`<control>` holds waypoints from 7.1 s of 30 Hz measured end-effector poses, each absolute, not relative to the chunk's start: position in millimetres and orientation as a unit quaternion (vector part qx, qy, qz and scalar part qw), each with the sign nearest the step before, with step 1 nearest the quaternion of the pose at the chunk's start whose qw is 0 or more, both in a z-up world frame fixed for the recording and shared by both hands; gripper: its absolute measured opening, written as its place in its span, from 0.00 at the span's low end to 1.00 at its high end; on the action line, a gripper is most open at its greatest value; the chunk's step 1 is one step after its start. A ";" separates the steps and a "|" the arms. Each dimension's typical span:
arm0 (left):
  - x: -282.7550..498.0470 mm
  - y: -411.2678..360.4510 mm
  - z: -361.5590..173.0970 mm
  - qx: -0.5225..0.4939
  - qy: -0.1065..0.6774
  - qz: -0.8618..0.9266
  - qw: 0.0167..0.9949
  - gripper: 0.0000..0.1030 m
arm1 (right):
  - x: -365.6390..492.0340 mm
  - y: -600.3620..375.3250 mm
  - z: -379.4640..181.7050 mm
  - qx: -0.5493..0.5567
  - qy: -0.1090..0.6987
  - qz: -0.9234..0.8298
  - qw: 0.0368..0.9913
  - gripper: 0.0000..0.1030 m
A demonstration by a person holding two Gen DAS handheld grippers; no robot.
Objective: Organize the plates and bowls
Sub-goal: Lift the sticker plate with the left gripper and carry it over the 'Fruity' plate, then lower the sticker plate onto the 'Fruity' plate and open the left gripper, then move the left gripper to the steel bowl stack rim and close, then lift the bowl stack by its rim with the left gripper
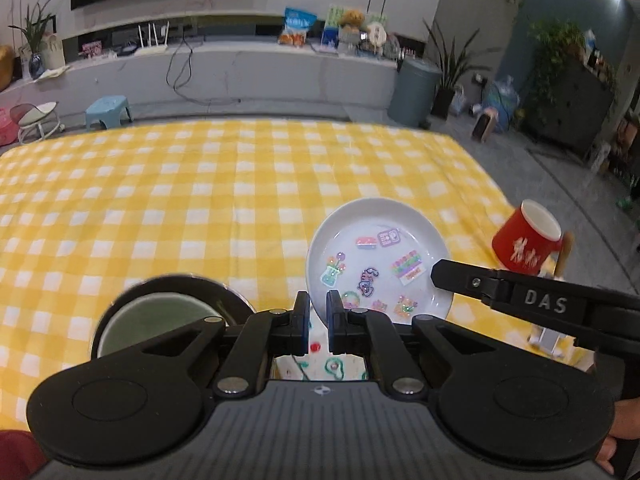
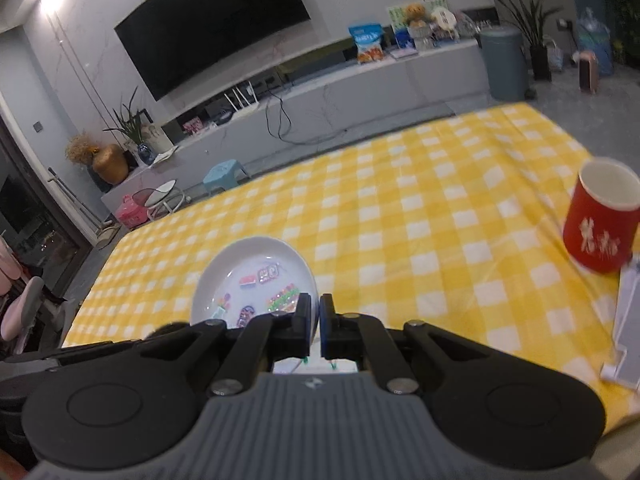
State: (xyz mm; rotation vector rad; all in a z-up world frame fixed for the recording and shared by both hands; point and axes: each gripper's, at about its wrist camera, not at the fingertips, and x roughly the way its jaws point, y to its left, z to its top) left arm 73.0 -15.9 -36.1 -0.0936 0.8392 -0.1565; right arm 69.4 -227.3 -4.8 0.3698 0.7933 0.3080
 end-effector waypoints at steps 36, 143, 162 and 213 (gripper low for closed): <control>82.3 -64.3 -91.5 0.110 0.471 -0.058 0.873 0.14 | 95.4 -252.5 -91.9 0.270 0.511 0.110 0.809 0.01; 111.8 150.0 -126.9 -0.279 0.552 -0.055 0.784 0.84 | 116.0 -64.2 -98.6 0.120 0.553 0.286 0.773 0.67; 107.9 148.6 -125.0 -0.293 0.536 -0.050 0.790 0.72 | 103.6 -90.4 -109.9 0.172 0.542 0.285 0.772 0.66; 93.8 156.6 -124.8 -0.344 0.541 -0.064 0.765 0.53 | 94.7 -132.5 -105.4 0.252 0.560 0.239 0.752 0.49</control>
